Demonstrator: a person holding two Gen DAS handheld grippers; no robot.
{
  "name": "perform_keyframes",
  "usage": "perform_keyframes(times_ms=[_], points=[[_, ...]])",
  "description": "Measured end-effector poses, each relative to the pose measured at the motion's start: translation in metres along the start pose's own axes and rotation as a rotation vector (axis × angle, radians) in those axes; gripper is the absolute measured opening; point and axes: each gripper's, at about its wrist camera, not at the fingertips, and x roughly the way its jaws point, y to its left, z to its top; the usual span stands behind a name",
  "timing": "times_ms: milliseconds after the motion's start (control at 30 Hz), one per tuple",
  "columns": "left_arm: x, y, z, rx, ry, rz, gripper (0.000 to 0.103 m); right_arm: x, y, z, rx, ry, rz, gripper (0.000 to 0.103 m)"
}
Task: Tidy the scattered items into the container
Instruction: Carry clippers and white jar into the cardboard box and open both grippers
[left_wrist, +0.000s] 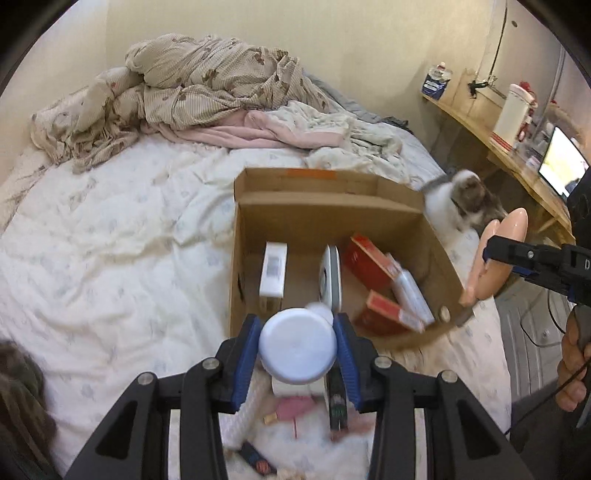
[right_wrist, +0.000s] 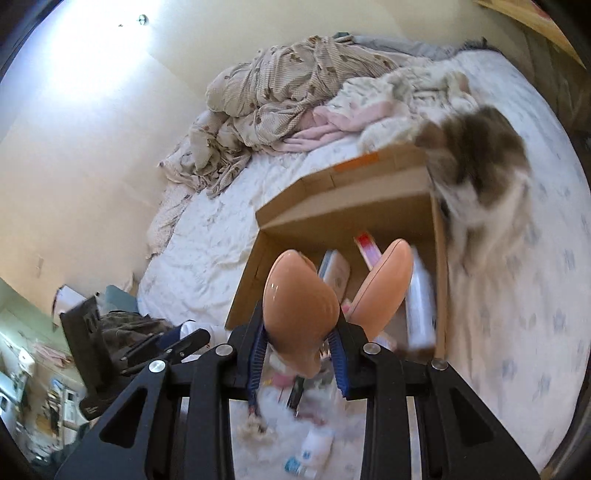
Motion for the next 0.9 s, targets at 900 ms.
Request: perform_keyframes(times_ms=[900], points=[[0.121,-0.022,0.011,0.132,0.228,0.141,0.075,0.098,-0.034,-0.005,0.029,0.174,-0.094,0.069]])
